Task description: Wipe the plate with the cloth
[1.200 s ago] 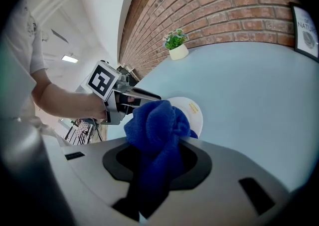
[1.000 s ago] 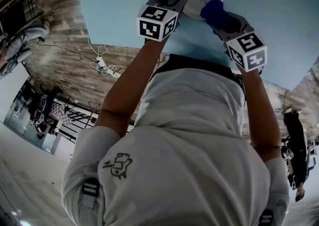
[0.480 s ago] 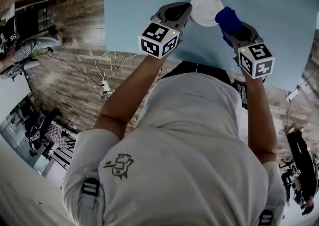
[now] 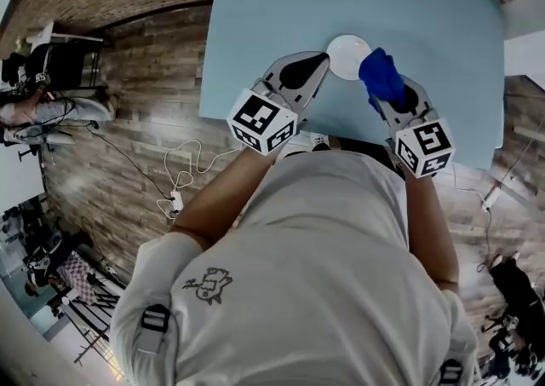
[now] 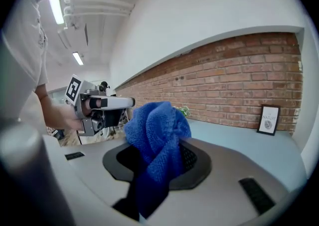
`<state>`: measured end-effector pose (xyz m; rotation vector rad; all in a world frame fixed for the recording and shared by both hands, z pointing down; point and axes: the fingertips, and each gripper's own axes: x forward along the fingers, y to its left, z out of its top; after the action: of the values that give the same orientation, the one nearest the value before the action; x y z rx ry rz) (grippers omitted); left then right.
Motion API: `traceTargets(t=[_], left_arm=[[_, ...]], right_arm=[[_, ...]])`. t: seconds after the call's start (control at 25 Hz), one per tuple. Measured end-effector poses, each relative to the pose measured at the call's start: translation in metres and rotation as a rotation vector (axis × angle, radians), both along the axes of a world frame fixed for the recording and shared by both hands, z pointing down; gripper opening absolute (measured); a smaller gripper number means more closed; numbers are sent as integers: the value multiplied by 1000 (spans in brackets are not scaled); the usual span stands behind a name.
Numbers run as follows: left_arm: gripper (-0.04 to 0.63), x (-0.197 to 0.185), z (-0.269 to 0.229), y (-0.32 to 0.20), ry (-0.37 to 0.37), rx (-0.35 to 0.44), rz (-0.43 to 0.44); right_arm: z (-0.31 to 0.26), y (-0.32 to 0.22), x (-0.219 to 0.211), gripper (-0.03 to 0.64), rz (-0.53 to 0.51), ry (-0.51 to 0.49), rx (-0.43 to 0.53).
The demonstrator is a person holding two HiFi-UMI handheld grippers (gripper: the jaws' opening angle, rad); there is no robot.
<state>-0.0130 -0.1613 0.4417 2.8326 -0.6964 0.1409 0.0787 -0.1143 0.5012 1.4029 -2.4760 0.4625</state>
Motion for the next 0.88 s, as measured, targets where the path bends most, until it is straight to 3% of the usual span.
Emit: traceTargets(t=[0.32, 0.52, 0.72, 0.88], left_arm=[[6, 5, -33, 67, 31, 41, -61], [6, 22, -65, 121, -21, 214, -183], [6, 49, -71, 186, -39, 257, -245], [6, 64, -72, 230, -17, 222, -276]], right_arm=[[-59, 52, 10, 126, -89, 10, 179], [-81, 88, 30, 126, -175, -15, 239], [-94, 151, 48, 126, -239, -30, 264], [-106, 198, 60, 126, -267, -54, 299]])
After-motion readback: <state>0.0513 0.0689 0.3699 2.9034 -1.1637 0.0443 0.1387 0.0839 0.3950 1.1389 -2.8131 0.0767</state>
